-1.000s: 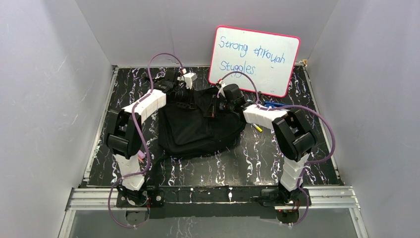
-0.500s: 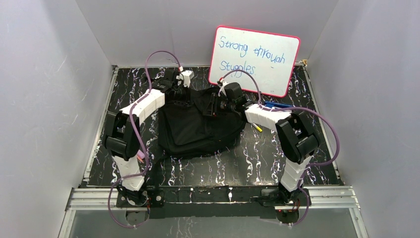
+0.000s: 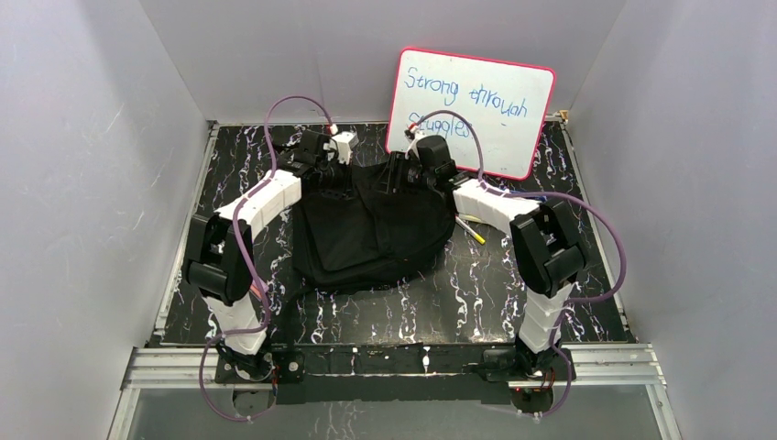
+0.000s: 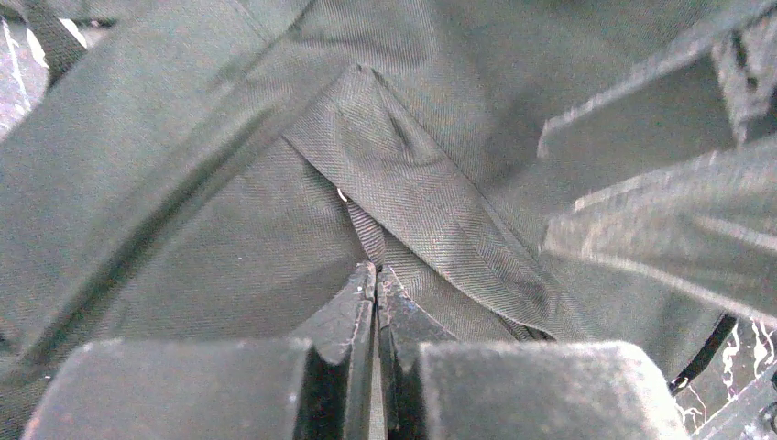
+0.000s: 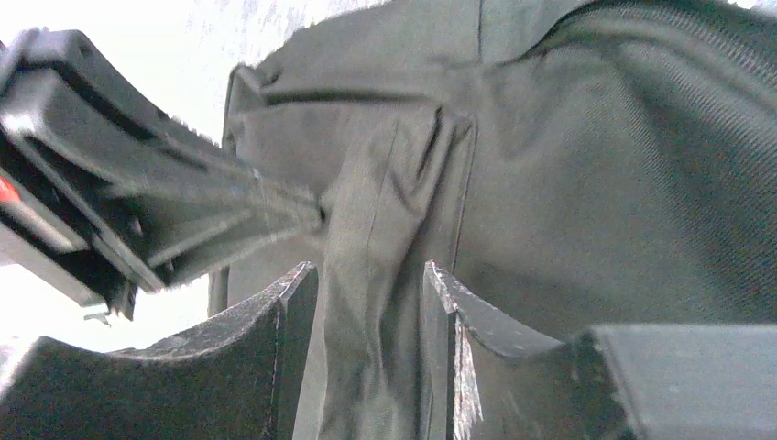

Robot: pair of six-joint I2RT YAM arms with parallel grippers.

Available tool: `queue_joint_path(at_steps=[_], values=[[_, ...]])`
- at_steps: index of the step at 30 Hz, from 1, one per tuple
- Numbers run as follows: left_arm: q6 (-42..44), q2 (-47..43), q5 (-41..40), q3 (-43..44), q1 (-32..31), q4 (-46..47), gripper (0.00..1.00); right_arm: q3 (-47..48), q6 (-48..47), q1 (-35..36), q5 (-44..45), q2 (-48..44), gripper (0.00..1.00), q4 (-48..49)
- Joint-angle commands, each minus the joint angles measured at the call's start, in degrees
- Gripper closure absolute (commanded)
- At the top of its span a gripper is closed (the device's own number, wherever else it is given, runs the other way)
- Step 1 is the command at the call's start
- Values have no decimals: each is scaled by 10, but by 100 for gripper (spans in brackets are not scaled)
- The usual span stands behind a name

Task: Pack the student bag
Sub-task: Unzip the student bag at the center of the board.

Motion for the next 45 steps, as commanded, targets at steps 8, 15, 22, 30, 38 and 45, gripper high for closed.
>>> queue_joint_path(at_steps=[8,15,22,30,38,45], values=[[-23,-55,6,-52,-36,4,100,161,32,-21,-46,130,45,-16],[-27,-63,1,-61,-47,6,100,209,47,-21,-100,195,51,-19],[-39,-90,1,-79,-67,1,100,213,55,-22,-106,215,58,-12],[-64,-143,2,-124,-96,-11,100,203,59,-27,-94,219,57,-10],[-88,-189,2,-180,-140,-29,100,200,62,-31,-94,219,57,-9],[-118,-225,-5,-216,-176,-37,100,193,62,-33,-91,216,57,-9]])
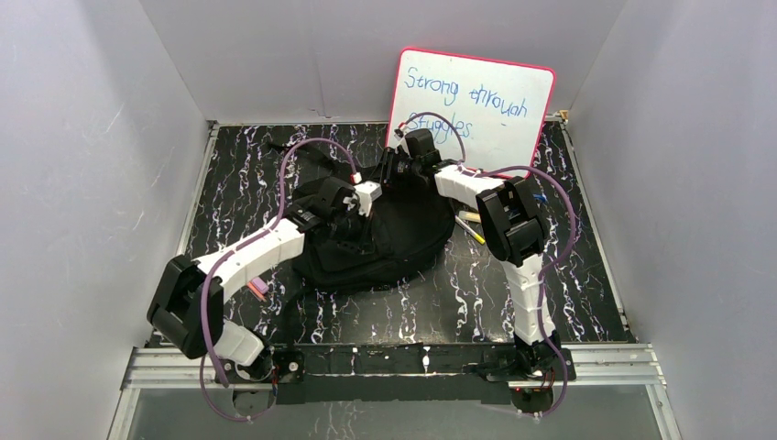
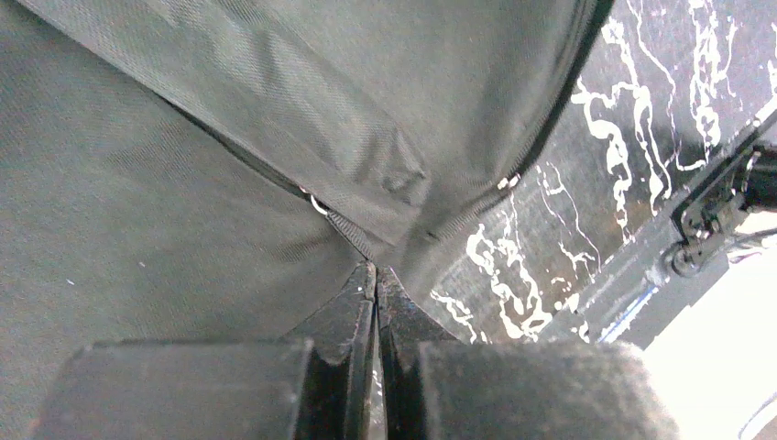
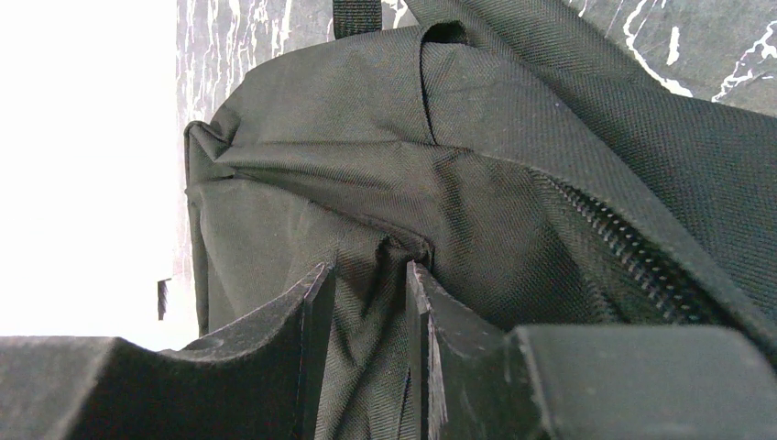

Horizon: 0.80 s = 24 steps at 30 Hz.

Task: Pack the student bag
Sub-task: Unzip the student bag at the center of the board.

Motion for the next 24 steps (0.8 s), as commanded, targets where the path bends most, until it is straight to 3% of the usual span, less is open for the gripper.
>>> queue_joint_path(at_steps=[1,10,17,21,24], values=[[-30,-45,10,-19,-24,-26,100,3,2,-3,1,4,57,13],[-75,-56,-5,-45,-95,-25,100,-3,3,-4,9,-2,57,14],[-117,-79,-74,-69,-114,-16,100,-11,0,-5,12,-16,54,24],[-130,-105,-158,-52,-113,-20,77,-30,-21,-5,28,-52,49,23],[-132,-123,-199,-34,-108,-23,73,-46,-47,-1,44,-85,47,5]])
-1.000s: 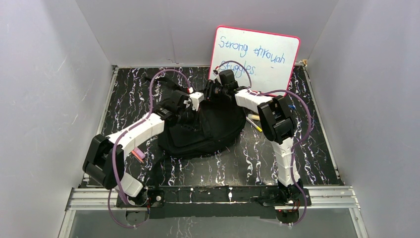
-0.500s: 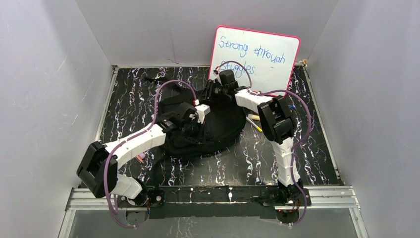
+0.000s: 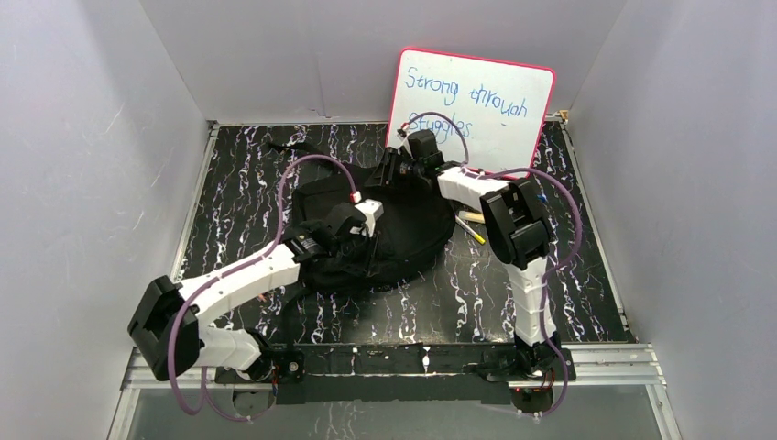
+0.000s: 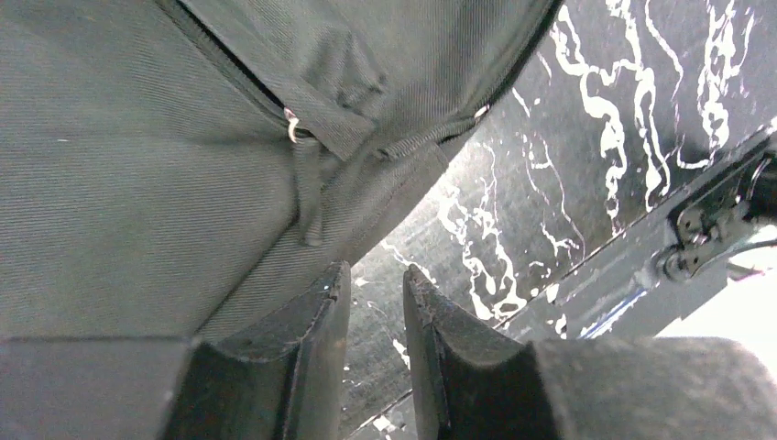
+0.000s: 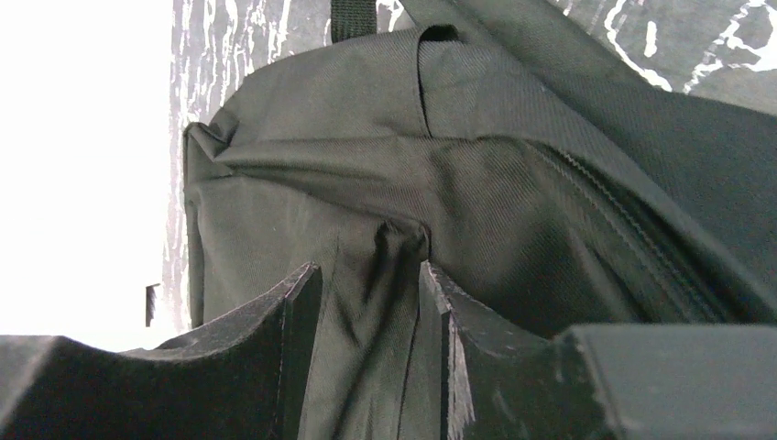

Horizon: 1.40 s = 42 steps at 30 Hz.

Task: Pack the student bag
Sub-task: Unzip the student bag at the center of the board.

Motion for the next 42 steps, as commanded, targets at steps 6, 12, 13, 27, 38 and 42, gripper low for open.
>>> queue_joint_path(at_steps=[6,12,13,27,38,42], values=[[-54,-87,-123,24,81,-2,71,-67,-113,34,102,-141,45,-55],[-78,-102,-103,3,184,9,65,-76,-172,97,186,-164,41,-105],[-75,-97,-105,5,187,9,64,-70,-184,107,204,-161,40,-115],[-64,-84,-95,3,189,25,62,-21,-228,158,374,-135,53,-197],[-59,-53,-73,17,190,40,62,-45,-209,157,393,-160,88,-185],[-54,-26,-55,29,189,52,60,-57,-201,154,405,-165,100,-186]])
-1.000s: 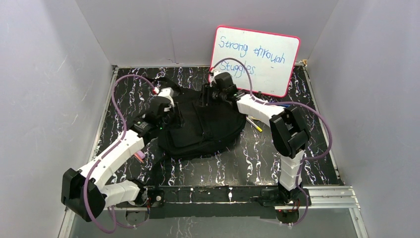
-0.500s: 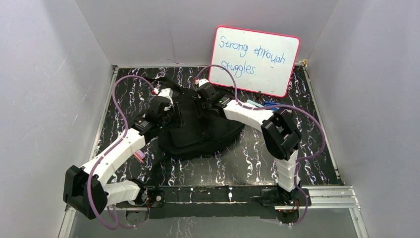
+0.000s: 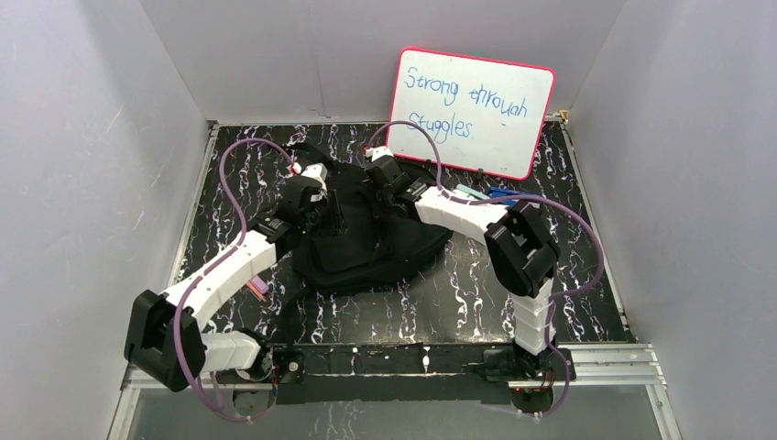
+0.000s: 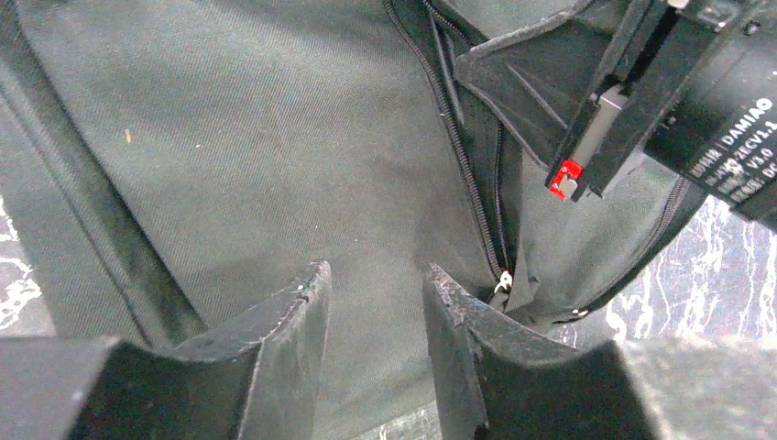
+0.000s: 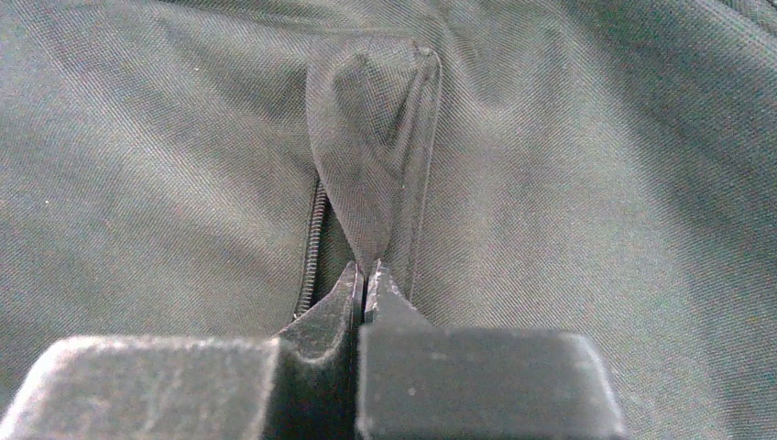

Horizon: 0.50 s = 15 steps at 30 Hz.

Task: Pack the student bag
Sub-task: Unzip the student bag at the center of the board.

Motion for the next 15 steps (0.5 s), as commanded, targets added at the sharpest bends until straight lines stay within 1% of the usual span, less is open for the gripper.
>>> queue_joint_path(at_steps=[1,3,6,7,8,12,15], values=[[9,26,21,29,1,23,57,-16,14,-10,26,-40,100,10],[10,42,40,34,1,34,54,-31,28,-22,-1,-40,100,13],[12,70,53,49,-1,47,51,-69,59,-55,-85,-45,100,51],[13,83,52,56,-2,47,50,-85,71,-69,-116,-47,100,69],[15,93,49,64,-5,47,50,-102,85,-89,-166,-50,100,89],[23,134,32,93,-18,47,49,-158,135,-140,-280,-50,100,165],[30,171,29,124,-28,42,49,-178,162,-172,-359,-38,100,199]])
